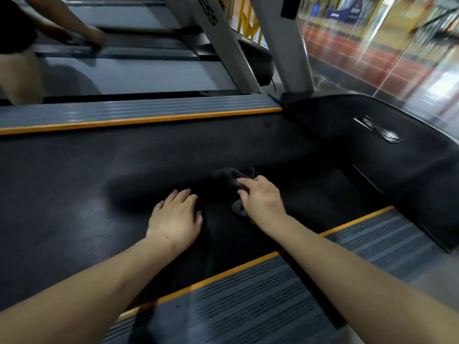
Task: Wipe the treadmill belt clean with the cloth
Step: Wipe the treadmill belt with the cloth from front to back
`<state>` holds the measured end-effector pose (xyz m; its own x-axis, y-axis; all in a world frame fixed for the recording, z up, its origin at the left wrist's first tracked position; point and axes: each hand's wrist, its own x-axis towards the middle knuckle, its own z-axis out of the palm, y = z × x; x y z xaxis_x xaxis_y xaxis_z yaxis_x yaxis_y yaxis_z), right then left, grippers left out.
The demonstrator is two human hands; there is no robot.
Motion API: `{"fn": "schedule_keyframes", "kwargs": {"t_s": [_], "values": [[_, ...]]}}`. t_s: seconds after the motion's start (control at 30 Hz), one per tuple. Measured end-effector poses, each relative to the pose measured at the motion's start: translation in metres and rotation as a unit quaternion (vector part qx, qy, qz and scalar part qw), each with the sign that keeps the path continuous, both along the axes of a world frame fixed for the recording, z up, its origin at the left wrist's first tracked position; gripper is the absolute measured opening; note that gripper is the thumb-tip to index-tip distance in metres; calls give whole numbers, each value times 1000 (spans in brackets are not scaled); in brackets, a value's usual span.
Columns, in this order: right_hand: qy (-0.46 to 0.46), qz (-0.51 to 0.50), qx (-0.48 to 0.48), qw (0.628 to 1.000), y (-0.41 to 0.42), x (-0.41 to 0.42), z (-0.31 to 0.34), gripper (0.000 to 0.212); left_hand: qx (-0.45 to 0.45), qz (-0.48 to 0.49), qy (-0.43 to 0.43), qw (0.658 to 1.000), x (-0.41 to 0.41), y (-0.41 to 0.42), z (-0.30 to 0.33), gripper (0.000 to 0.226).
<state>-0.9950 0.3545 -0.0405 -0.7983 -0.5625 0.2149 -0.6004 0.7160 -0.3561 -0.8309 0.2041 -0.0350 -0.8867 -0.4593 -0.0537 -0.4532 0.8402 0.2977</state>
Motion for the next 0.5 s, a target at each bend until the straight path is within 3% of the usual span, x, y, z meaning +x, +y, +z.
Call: {"fn": "schedule_keyframes", "kwargs": {"t_s": [0.5], "values": [[28,-48,-14,998,-121,-89,-20,38,-64,21,0,998,-67,-147,-17,47]]}}
